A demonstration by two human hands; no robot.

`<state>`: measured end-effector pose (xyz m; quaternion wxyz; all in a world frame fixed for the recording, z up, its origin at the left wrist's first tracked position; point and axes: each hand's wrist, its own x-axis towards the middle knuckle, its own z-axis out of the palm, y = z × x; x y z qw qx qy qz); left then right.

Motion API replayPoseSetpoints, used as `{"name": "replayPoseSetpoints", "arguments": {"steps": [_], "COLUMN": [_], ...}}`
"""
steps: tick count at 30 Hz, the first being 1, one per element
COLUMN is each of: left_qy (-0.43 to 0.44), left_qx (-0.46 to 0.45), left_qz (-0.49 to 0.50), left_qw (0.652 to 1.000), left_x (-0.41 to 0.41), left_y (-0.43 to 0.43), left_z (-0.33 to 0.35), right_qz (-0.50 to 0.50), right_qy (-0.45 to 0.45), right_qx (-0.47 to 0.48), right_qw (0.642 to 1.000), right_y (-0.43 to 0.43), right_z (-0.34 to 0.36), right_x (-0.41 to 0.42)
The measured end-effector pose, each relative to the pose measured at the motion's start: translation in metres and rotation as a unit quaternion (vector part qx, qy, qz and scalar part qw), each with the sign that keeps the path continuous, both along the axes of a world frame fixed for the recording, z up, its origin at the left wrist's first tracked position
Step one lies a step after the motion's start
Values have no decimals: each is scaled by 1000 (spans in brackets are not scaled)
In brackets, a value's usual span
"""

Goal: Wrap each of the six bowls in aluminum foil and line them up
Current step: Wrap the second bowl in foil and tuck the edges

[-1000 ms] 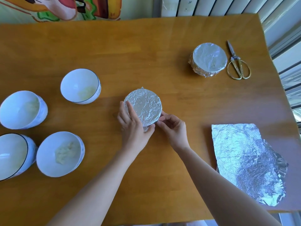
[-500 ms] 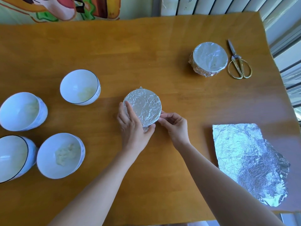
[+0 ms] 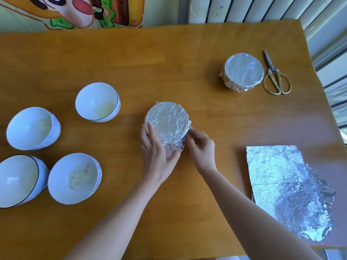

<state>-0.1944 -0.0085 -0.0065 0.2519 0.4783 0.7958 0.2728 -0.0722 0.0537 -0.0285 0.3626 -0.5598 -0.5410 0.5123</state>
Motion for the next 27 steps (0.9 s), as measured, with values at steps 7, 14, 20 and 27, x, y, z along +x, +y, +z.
{"name": "replayPoseSetpoints", "arguments": {"steps": [7, 14, 20, 27], "left_qy": [48, 182, 286, 310], "left_qx": [65, 33, -72, -33], "left_qz": [39, -191, -333, -263], "left_qw": [996, 964, 896, 913], "left_x": [-21, -62, -71, -63], "left_y": [-7, 40, 76, 71], "left_z": [-7, 12, 8, -1], "right_qz": [78, 105, 106, 87], "right_qy": [3, -19, -12, 23], "right_qx": [11, 15, 13, -11], "right_qw": [997, 994, 994, 996], "right_y": [8, 19, 26, 29], "right_z": [11, 13, 10, 1], "right_x": [7, 6, 6, 5]}}
